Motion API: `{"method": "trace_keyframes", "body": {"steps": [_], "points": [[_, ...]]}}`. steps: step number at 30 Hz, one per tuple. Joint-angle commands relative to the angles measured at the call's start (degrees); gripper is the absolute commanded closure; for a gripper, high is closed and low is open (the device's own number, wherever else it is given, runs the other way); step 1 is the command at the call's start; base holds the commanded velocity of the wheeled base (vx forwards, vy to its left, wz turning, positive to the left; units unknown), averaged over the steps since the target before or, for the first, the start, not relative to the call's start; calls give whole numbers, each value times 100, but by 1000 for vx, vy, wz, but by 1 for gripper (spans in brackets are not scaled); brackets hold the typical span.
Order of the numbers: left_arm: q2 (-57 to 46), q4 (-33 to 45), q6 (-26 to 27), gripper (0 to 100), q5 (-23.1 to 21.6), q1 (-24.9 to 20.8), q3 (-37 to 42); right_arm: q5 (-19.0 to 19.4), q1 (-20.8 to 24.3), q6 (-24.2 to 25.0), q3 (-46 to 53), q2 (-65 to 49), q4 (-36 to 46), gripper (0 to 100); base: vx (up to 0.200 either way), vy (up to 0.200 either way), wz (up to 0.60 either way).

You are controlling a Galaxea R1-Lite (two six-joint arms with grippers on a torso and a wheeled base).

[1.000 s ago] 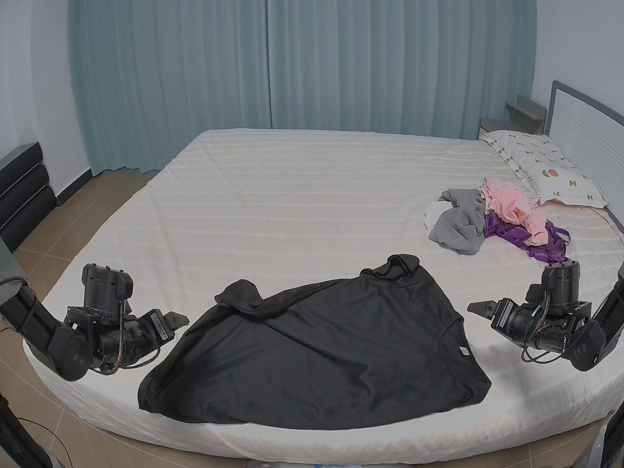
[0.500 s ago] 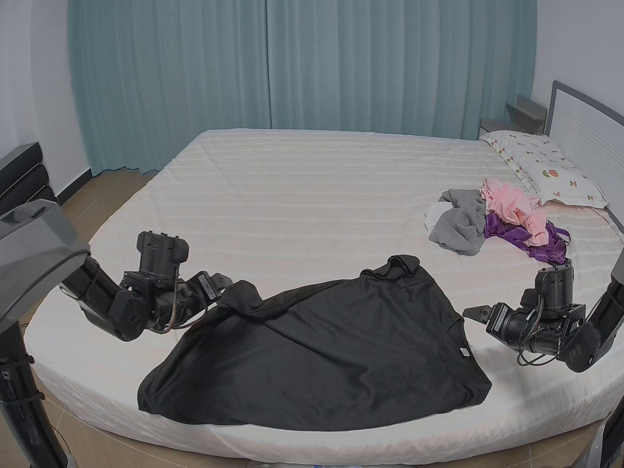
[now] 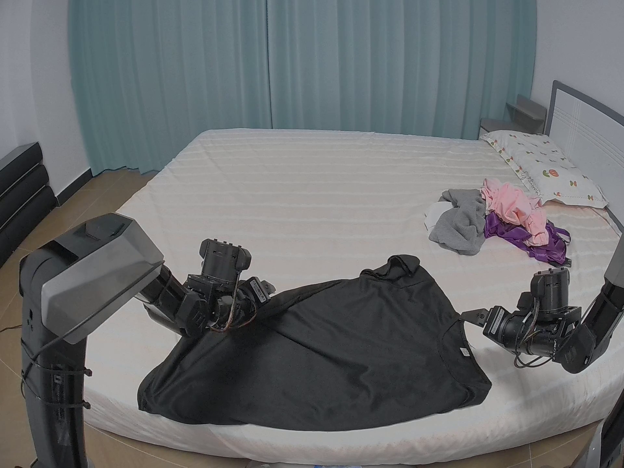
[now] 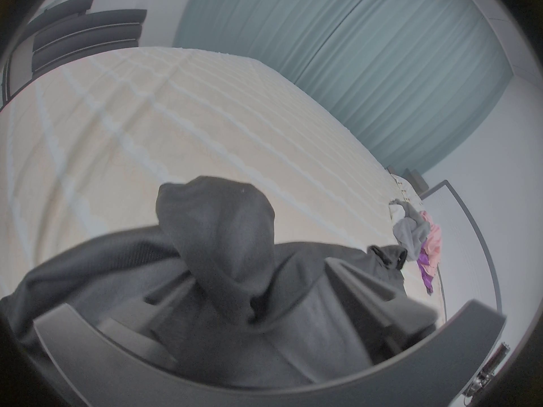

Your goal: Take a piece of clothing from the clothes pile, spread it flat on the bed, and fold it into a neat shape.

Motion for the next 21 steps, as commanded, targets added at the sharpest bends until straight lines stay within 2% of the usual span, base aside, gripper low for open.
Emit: {"method": "trace_keyframes", "body": {"steps": [1,8,15,21], "points": [[527,102,-6,100,309,31,-598,9,1,-8,2,40,-13,0,0,0,0],[597,94,-6,100,722,259,-1107,35,10,-8,-6,110,-13,0,0,0,0],[615,120,20,100,731,611,-1608,35,19,1,-6,198,-101,0,0,0,0],[843,120,46,100,652,962,-2013,9,80,1,38,409,-496,0,0,0,0]]}}
